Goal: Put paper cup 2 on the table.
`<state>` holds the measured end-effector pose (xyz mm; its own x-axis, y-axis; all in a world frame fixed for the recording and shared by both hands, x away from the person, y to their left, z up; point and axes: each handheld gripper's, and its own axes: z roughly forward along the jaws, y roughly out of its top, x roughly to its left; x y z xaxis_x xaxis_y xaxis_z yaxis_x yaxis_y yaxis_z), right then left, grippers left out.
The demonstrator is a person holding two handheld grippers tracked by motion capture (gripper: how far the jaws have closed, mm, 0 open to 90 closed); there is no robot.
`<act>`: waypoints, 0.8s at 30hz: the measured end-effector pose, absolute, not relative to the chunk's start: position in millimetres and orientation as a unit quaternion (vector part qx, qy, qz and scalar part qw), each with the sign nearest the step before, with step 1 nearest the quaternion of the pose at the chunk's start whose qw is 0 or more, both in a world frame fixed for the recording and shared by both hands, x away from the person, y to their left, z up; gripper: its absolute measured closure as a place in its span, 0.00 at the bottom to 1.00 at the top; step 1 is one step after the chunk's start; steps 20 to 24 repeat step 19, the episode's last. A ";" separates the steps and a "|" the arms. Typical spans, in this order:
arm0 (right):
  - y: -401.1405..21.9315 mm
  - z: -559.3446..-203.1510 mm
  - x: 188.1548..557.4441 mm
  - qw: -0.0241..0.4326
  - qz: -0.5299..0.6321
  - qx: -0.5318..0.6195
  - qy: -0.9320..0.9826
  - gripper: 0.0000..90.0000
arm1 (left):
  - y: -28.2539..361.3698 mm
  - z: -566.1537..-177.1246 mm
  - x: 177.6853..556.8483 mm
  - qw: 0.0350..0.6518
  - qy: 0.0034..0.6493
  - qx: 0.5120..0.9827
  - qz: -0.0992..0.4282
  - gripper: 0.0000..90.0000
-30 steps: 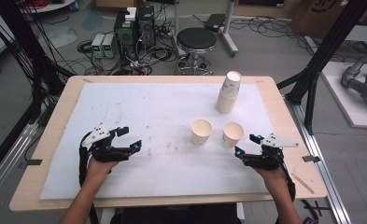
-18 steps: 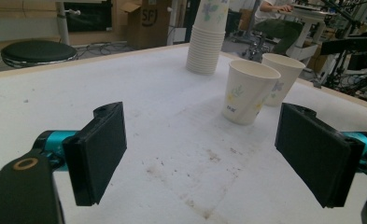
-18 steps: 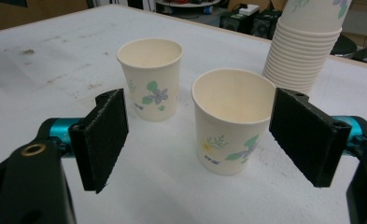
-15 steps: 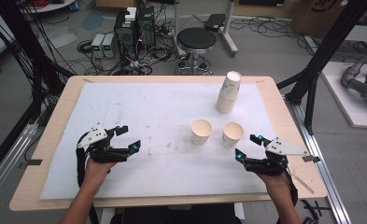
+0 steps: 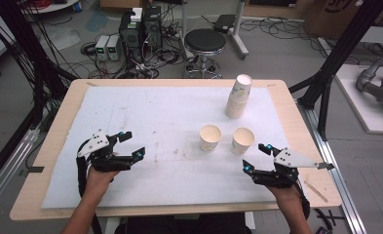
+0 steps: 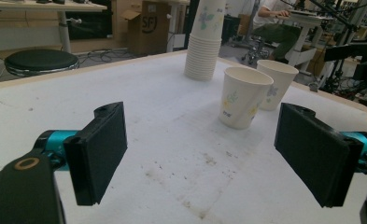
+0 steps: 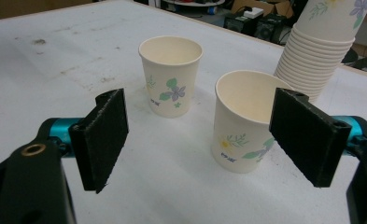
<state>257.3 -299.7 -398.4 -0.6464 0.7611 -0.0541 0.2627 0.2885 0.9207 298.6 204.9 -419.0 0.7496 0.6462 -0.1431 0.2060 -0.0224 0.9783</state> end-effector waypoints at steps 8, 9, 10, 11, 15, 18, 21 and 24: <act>-302.0 -398.6 256.6 0.257 0.491 0.338 0.761 0.22 | 203.3 -419.6 299.0 0.626 0.307 0.695 0.173 0.19; -302.1 -398.4 256.6 0.257 0.491 0.338 0.760 0.22 | 203.0 -419.6 299.1 0.626 0.307 0.695 0.174 0.19; -302.1 -398.3 256.4 0.258 0.492 0.338 0.760 0.22 | 202.9 -419.7 299.0 0.626 0.307 0.696 0.173 0.19; -302.2 -398.4 256.3 0.257 0.492 0.337 0.760 0.22 | 202.7 -419.7 299.0 0.626 0.307 0.695 0.173 0.19; -301.8 -398.8 257.0 0.263 0.489 0.334 0.762 0.22 | 202.5 -420.5 299.1 0.625 0.306 0.697 0.172 0.19; -301.2 -399.5 257.7 0.261 0.489 0.335 0.762 0.22 | 203.1 -420.9 299.1 0.624 0.309 0.696 0.174 0.19; -301.2 -399.6 258.2 0.262 0.490 0.333 0.762 0.22 | 203.8 -421.0 299.1 0.624 0.309 0.697 0.175 0.19; -301.2 -399.6 258.2 0.262 0.490 0.333 0.762 0.22 | 203.8 -421.0 299.1 0.624 0.309 0.697 0.175 0.19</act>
